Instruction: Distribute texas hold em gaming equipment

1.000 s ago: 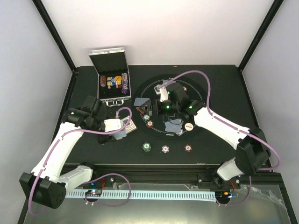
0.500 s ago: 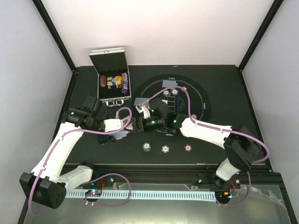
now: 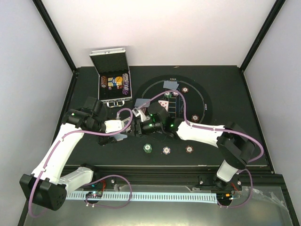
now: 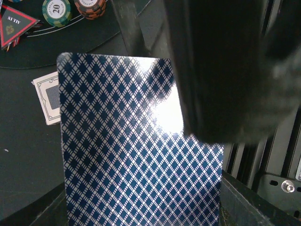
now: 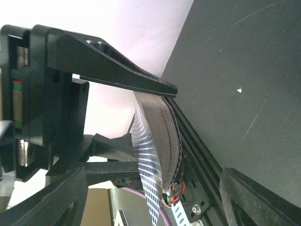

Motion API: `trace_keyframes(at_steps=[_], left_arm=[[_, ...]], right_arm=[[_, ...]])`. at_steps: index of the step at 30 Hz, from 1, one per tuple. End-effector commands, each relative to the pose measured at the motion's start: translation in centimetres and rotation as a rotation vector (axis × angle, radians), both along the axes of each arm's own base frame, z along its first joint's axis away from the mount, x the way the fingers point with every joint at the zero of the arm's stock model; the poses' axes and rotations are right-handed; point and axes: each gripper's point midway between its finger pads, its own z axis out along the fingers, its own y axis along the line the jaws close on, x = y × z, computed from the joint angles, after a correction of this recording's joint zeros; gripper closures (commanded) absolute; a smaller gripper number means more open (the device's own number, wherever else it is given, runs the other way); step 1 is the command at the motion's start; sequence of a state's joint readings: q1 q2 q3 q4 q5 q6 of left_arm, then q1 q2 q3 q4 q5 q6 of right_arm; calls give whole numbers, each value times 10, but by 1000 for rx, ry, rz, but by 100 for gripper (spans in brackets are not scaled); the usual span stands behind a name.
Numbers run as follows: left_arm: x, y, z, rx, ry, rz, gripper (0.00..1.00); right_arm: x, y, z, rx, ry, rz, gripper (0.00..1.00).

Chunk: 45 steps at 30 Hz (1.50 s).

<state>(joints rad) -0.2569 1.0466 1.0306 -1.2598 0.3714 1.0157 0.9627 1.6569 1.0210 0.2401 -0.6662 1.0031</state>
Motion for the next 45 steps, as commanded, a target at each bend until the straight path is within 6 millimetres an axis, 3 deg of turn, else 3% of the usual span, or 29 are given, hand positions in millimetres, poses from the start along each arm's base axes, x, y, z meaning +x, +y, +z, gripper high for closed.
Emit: trace_keyframes(at_steps=[1, 15, 23, 30, 35, 45], left_arm=[[-2, -3, 12, -27, -21, -9, 98], [-3, -4, 14, -30, -22, -12, 98], [-2, -5, 15, -34, -23, -14, 98], [-2, -4, 13, -28, -22, -11, 98], [-1, -3, 13, -24, -25, -10, 98], [-1, -3, 11, -20, -23, -9, 98]], right_arm=[[-12, 17, 10, 43, 1, 59, 22], [-11, 44, -8, 90, 116, 75, 32], [1, 18, -30, 40, 140, 32, 39], [8, 2, -35, 9, 125, 8, 48], [10, -2, -28, 18, 111, 3, 58], [15, -12, -8, 33, 75, -12, 94]])
